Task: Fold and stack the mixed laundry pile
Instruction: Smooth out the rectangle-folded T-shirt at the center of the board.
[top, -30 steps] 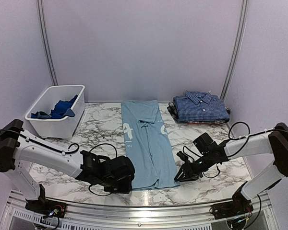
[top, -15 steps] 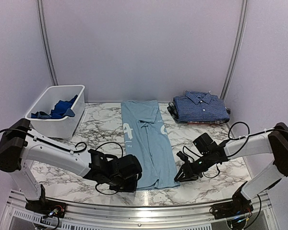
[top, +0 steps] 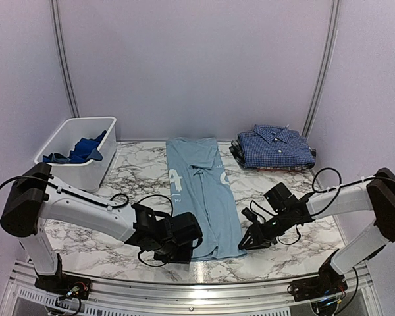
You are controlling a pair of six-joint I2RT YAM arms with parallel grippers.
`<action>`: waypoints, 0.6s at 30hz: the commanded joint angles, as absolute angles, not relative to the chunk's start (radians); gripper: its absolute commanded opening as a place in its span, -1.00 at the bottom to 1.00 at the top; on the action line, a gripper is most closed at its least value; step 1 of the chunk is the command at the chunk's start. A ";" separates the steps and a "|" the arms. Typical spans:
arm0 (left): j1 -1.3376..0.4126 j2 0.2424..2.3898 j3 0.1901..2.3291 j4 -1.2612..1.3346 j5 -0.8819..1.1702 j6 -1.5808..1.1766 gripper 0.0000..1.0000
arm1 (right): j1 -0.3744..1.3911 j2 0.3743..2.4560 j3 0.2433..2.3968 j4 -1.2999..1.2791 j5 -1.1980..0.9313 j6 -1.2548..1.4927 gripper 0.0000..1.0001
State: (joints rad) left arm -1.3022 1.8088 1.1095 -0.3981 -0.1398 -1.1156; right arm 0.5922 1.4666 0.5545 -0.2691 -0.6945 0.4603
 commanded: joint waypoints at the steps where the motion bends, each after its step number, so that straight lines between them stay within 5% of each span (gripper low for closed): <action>1: -1.294 1.838 1.137 -0.470 -0.150 -1.111 -0.29 | 0.614 1.507 0.530 -0.283 -0.634 0.470 -0.40; 6: -1.288 1.829 1.128 -0.480 -0.154 -1.119 -0.44 | 0.616 1.517 0.528 -0.273 -0.630 0.471 -0.53; 12: -1.285 1.801 1.104 -0.480 -0.162 -1.128 -0.97 | 0.617 1.525 0.517 -0.265 -0.624 0.473 -0.84; 18: -1.284 1.736 1.050 -0.480 -0.184 -1.145 -1.00 | 0.617 1.523 0.504 -0.258 -0.626 0.476 -1.00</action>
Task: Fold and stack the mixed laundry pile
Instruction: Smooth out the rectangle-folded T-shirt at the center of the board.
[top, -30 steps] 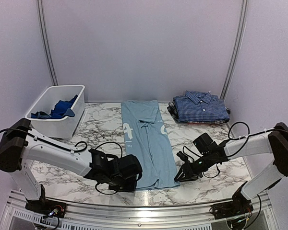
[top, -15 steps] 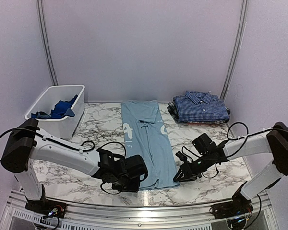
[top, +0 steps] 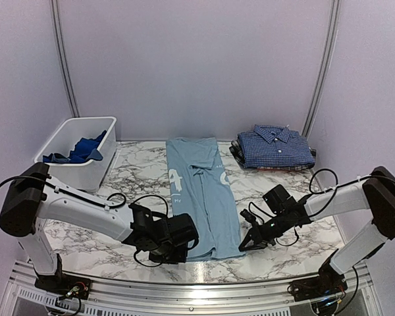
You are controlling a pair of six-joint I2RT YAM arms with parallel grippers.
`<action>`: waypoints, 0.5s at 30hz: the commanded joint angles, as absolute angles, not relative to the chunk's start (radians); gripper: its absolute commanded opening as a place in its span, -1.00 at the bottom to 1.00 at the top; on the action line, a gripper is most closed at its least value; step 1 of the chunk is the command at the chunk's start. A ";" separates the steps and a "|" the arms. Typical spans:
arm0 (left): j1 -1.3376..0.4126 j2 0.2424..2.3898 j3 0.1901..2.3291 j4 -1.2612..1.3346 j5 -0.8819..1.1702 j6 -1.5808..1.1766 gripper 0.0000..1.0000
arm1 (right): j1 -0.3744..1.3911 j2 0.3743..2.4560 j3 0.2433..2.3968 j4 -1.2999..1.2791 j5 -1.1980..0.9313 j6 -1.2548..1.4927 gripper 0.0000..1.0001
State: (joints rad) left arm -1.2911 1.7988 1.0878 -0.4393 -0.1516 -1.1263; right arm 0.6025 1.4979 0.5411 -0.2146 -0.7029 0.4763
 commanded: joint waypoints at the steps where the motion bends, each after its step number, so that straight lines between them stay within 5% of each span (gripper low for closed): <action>1: -1.284 1.724 1.036 -0.479 -0.185 -1.150 -1.00 | 0.616 1.523 0.502 -0.258 -0.626 0.476 -1.00; 9: -1.285 1.665 0.953 -0.473 -0.180 -1.150 -1.00 | 0.617 1.487 0.490 -0.253 -0.662 0.484 -1.00; 11: -1.288 1.654 0.958 -0.463 -0.181 -1.136 -0.64 | 0.617 1.456 0.487 -0.243 -0.696 0.496 -0.94; 13: -1.290 1.631 0.954 -0.451 -0.184 -1.142 -0.29 | 0.617 1.416 0.488 -0.254 -0.716 0.508 -0.64; 15: -1.290 1.592 0.920 -0.414 -0.183 -1.170 -0.16 | 0.617 1.377 0.492 -0.287 -0.710 0.509 -0.46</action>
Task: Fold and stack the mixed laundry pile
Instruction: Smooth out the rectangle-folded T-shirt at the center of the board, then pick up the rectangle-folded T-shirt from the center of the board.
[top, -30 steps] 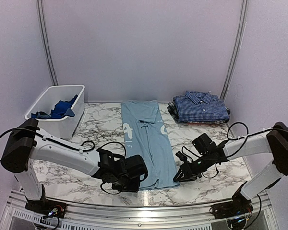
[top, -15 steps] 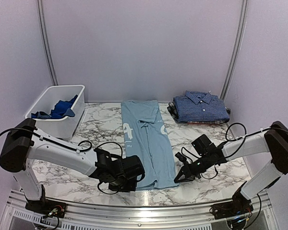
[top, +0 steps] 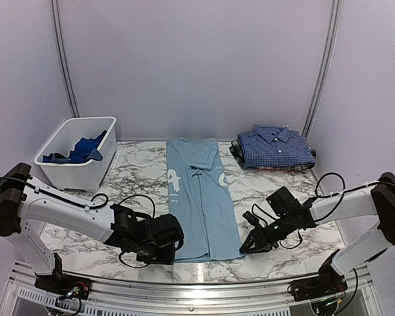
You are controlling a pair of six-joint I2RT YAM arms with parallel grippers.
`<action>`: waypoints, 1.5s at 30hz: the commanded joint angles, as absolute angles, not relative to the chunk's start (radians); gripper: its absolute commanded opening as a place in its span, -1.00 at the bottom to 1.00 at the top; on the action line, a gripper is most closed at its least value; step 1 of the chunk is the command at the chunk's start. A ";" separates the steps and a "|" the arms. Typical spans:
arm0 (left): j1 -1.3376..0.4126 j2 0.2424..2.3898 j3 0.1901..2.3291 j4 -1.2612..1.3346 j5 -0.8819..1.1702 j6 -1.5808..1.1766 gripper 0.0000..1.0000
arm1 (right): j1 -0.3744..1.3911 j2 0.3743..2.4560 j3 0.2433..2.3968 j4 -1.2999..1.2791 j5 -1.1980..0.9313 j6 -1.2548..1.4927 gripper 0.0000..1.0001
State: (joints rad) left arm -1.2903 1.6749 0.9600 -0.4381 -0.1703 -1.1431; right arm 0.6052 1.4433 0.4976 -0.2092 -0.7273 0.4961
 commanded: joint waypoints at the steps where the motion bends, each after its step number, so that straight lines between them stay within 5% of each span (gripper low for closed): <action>1: -1.289 1.566 0.892 -0.391 -0.183 -1.190 -0.12 | 0.618 1.361 0.494 -0.305 -0.704 0.507 -0.39; 9: -1.272 1.483 0.680 -0.060 -0.127 -1.286 -0.07 | 0.617 1.396 0.461 -0.251 -0.701 0.520 -0.32; 19: -1.267 1.542 0.592 0.191 -0.069 -1.313 -0.15 | 0.618 1.493 0.460 -0.169 -0.733 0.501 -0.55; 28: -1.294 1.563 0.625 0.174 -0.032 -1.288 -1.00 | 0.624 1.431 0.453 -0.188 -0.793 0.510 -1.00; 45: -1.396 1.336 0.616 0.062 -0.058 -1.330 -1.00 | 0.730 1.050 0.405 -0.260 -0.865 0.709 -1.00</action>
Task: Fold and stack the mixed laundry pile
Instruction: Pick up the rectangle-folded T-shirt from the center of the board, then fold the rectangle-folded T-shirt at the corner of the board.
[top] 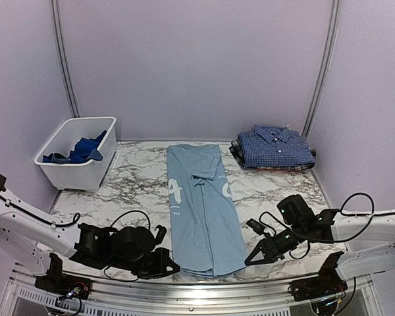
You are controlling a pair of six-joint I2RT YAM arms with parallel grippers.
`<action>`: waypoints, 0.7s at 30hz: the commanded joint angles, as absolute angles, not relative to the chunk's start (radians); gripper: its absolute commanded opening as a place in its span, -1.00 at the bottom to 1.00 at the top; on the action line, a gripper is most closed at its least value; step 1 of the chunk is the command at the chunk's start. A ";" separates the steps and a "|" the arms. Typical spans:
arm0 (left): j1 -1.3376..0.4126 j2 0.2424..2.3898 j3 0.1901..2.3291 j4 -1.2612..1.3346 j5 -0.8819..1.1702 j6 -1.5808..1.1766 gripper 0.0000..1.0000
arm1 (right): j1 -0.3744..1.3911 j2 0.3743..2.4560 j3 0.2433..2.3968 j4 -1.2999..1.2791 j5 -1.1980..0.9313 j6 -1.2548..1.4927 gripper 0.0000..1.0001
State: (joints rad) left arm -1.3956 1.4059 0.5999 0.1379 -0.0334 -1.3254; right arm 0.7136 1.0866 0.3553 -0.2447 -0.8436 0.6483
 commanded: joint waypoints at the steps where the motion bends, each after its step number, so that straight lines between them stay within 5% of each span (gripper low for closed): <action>1: -1.386 1.323 0.627 0.044 -0.067 -1.324 -1.00 | 0.726 1.051 0.434 -0.269 -0.856 0.701 -1.00; 10: -1.078 1.287 0.685 0.005 0.010 -1.208 -1.00 | 0.531 1.352 0.765 -0.336 -0.855 0.507 -1.00; 21: -0.729 1.662 1.094 -0.100 0.217 -0.886 -1.00 | 0.357 1.886 1.306 -0.412 -0.873 0.357 -1.00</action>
